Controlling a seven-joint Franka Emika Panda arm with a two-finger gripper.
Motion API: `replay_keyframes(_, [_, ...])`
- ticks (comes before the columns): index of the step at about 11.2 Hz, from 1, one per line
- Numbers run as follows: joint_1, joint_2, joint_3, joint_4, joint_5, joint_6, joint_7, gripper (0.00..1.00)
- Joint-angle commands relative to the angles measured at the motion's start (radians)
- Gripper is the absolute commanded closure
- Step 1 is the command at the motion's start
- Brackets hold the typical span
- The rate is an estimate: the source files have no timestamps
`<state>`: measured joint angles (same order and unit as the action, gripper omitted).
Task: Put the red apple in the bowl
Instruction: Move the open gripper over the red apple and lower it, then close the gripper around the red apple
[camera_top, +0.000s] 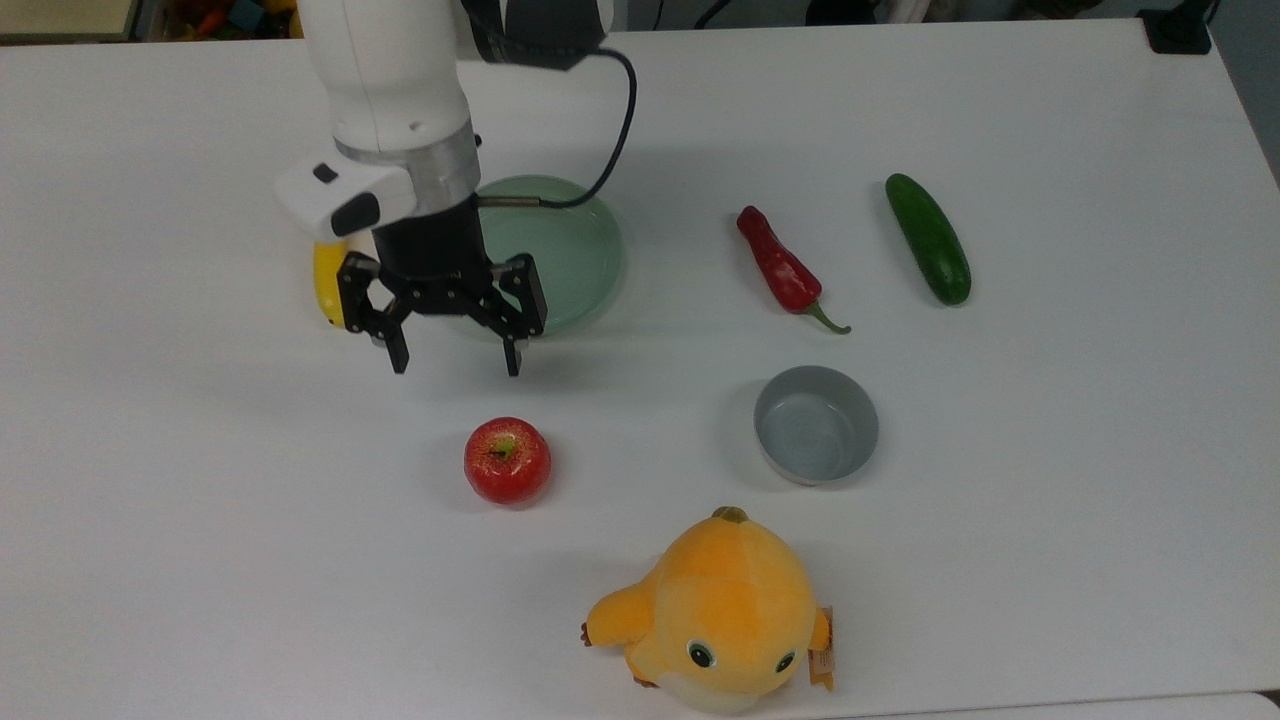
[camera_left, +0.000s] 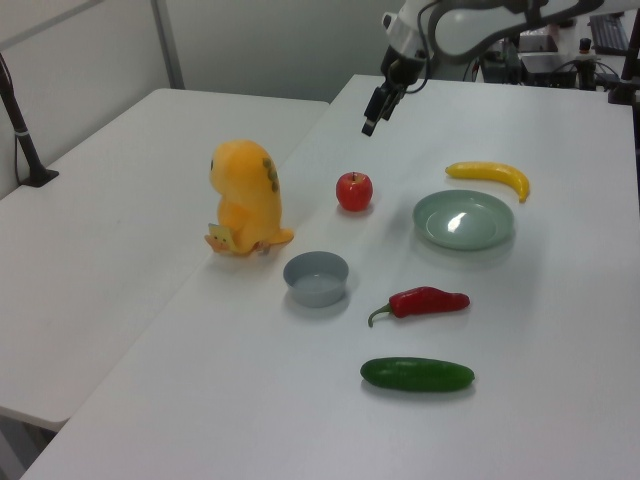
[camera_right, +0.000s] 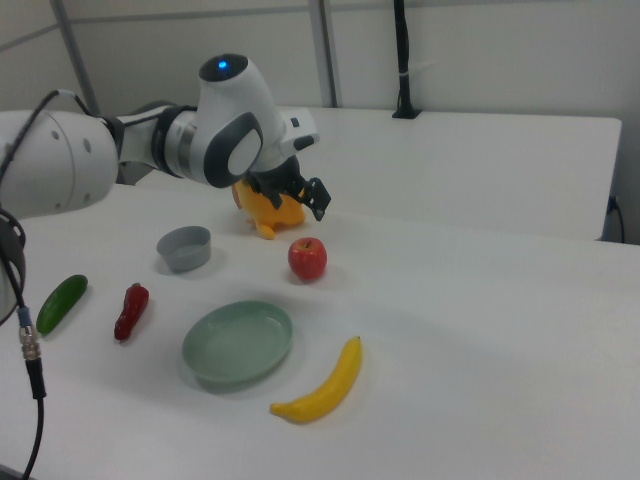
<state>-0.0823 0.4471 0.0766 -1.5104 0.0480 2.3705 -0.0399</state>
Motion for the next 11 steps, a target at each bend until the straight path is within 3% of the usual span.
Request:
replay_keyframes(1, [0.001,0.090,0.020,0.026,-0.100,0.134,0.058,0.00])
replay_keyframes(4, [-0.004,0.139,0.038,0.019,-0.151,0.243,0.087,0.00])
replay_keyframes(11, [0.000,0.177,0.038,0.012,-0.192,0.285,0.113,0.00])
